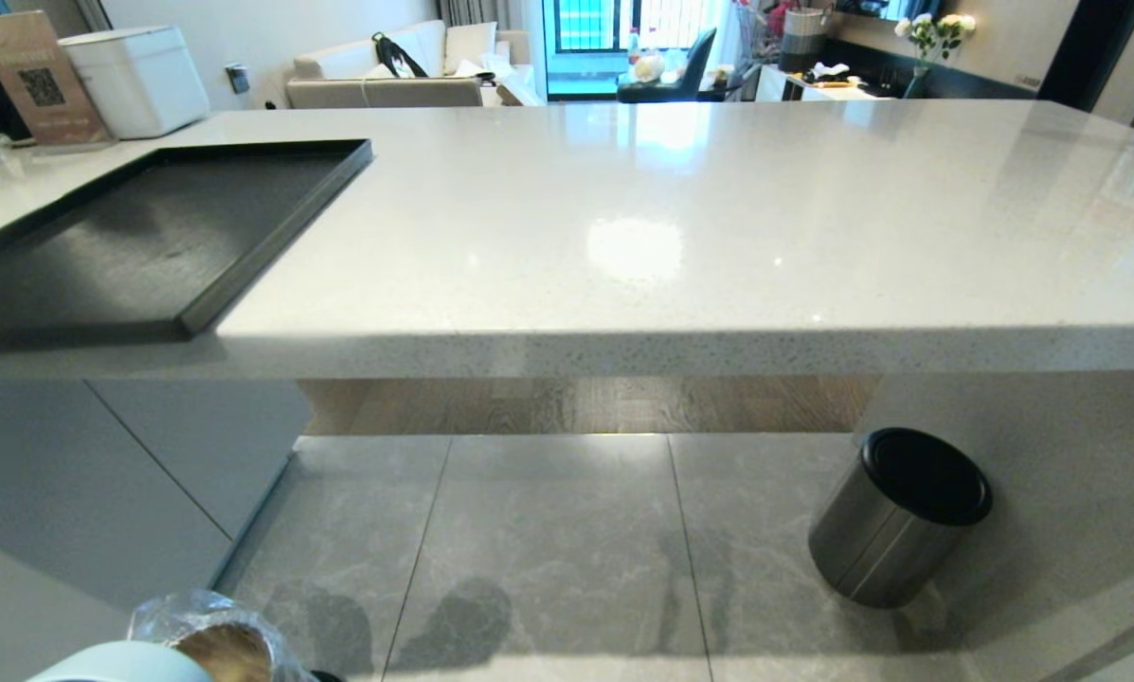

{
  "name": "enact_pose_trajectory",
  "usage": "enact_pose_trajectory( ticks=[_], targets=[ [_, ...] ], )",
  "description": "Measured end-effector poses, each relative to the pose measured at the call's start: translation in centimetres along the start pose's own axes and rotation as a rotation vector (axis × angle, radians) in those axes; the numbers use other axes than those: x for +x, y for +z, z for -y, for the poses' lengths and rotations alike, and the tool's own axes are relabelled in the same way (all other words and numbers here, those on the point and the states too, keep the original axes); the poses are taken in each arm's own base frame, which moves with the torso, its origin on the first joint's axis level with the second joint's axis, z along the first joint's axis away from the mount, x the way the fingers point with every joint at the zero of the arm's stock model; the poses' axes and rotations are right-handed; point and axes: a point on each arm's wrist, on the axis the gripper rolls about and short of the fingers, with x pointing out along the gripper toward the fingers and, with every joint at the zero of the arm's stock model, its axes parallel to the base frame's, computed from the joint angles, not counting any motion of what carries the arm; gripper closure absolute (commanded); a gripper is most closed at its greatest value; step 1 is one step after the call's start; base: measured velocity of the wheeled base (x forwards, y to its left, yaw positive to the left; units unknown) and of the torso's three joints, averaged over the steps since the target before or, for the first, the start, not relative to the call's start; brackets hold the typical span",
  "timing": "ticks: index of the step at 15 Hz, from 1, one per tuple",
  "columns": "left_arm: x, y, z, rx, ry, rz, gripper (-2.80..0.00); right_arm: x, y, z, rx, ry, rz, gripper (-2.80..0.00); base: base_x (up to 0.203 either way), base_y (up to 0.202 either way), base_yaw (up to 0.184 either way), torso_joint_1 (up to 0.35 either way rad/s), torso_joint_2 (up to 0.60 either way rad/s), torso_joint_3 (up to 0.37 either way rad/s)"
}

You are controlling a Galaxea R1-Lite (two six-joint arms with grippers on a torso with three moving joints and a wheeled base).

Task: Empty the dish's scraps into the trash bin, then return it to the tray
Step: Put the bowl back to the table

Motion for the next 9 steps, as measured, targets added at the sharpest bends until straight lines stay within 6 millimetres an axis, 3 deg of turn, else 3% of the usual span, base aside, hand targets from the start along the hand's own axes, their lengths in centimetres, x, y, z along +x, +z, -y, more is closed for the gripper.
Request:
enact_pose_trajectory(
  ticks=[9],
  targets=[
    [0.0, 0.0, 0.0, 0.001, 0.0, 0.0, 0.0, 0.0, 0.0, 0.0, -0.001, 0.0, 0.0, 0.0, 0.0, 0.0, 0.0, 0.0, 0.0, 0.0]
  ],
)
